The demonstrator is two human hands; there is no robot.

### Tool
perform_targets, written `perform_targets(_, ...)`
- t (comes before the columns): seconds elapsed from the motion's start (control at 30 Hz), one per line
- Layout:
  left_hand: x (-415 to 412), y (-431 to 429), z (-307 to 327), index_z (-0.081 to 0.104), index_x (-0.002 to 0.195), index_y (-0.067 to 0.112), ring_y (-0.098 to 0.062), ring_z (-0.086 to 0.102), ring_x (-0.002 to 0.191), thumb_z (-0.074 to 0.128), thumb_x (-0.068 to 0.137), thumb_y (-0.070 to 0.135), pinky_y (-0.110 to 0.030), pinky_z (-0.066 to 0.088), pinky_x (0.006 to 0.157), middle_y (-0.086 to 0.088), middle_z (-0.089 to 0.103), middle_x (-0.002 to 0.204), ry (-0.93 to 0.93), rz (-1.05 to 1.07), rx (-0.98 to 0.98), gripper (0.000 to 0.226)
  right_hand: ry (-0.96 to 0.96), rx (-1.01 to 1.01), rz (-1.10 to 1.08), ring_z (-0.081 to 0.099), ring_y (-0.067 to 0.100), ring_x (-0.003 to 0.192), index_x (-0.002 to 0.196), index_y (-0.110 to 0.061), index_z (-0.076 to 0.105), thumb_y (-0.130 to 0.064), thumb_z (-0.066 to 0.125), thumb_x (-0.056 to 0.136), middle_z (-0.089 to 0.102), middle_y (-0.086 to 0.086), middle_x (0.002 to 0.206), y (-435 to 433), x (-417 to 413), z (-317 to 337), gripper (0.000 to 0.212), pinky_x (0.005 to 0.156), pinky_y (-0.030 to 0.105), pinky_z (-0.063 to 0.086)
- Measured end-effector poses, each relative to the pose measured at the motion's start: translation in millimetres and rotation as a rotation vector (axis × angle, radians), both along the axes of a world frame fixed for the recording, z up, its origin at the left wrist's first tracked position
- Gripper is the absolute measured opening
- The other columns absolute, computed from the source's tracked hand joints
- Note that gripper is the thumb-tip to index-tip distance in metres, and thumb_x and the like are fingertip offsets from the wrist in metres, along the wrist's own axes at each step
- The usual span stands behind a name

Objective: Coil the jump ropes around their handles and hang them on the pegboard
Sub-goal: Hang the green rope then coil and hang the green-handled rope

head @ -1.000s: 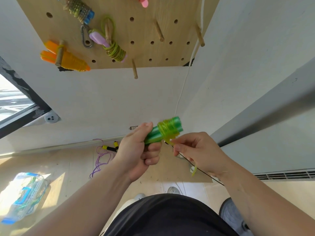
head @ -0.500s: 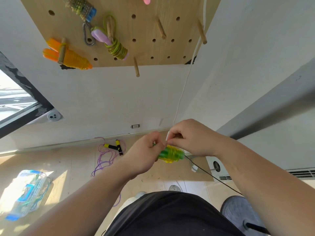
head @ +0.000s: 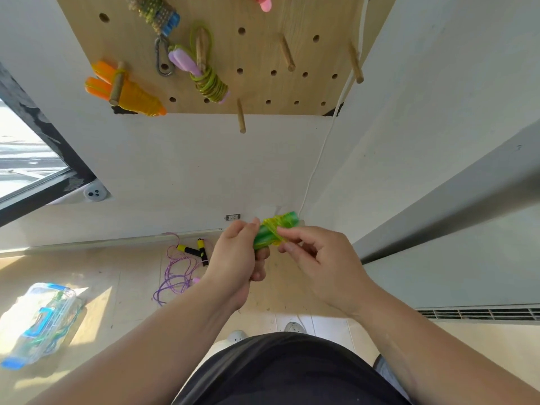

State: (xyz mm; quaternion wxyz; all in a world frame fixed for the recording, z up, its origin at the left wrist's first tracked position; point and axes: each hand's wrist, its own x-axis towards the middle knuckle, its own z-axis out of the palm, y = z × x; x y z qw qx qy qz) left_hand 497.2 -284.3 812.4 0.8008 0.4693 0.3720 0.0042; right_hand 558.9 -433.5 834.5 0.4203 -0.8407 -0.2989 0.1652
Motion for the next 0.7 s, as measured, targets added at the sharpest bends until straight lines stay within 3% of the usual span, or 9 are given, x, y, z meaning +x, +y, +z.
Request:
perform_targets(0.2,6.3,11.5,21.1,0.047,0.088,0.018,-0.013,0.019,0.044,0.050,0.106,0.030,-0.024,0.020,0.042,-0.003,0.038,0.056,-0.107,0.102,-0.306,0.022,0.251,0.233,-0.125,0.049,0.010,0.056,0.097,-0.046,0.077,-0.007,0.068,0.094,0.076,-0.003,0.083,-11.6,-5.1,3.0,0.040,0.056,0.022,0.043)
perform_targets(0.33,3.0,9.4,30.9,0.048,0.095,0.018,-0.010,0.017,0.040,0.049,0.104,0.034,-0.022,0.021,0.037,-0.001,0.034,0.056,-0.188,0.015,-0.454,0.018,0.531,0.376,-0.178,0.042,0.015,0.049,0.093,-0.028,0.081,-0.004,0.064,0.094,0.073,0.011,0.081,-17.7,0.6,3.9,0.030,0.049,0.025,0.036)
perform_targets(0.47,-3.7,3.3,36.5,0.052,0.085,0.018,-0.007,0.017,0.038,0.050,0.100,0.039,-0.020,0.017,0.038,0.001,0.031,0.055,-0.223,-0.117,-0.508,0.026,0.749,0.396,-0.051,0.044,0.013,0.048,0.086,-0.018,0.080,-0.021,0.075,0.085,0.067,0.014,0.074,-22.1,11.0,0.2,0.006,0.051,0.028,0.032)
perform_targets(0.57,-10.2,4.9,37.1,0.046,0.084,0.021,-0.008,0.017,0.040,0.053,0.096,0.040,-0.021,0.016,0.041,0.000,0.030,0.055,-0.194,-0.279,-0.430,0.023,0.741,0.260,0.070,0.048,0.014,0.051,0.086,-0.012,0.076,-0.026,0.084,0.080,0.065,0.011,0.069,-28.0,24.6,-0.6,0.018,0.051,0.025,0.038)
perform_targets(0.63,-14.6,7.1,33.6,0.044,0.077,0.023,-0.009,0.018,0.043,0.050,0.101,0.035,-0.022,0.013,0.045,-0.001,0.031,0.056,-0.167,-0.412,-0.297,0.027,0.596,0.086,0.176,0.054,0.016,0.055,0.082,-0.007,0.075,-0.002,0.074,0.086,0.066,0.008,0.065,-29.4,36.4,2.4,0.007,0.052,0.025,0.044)
perform_targets(0.7,-18.3,7.7,26.7,0.043,0.074,0.023,-0.009,0.022,0.044,0.047,0.105,0.028,-0.022,0.011,0.046,-0.001,0.033,0.057,-0.138,-0.497,-0.182,0.031,0.490,-0.098,0.298,0.060,0.021,0.062,0.080,-0.005,0.077,0.007,0.069,0.087,0.070,0.013,0.068,-27.1,50.0,5.2,0.015,0.059,0.033,0.051)
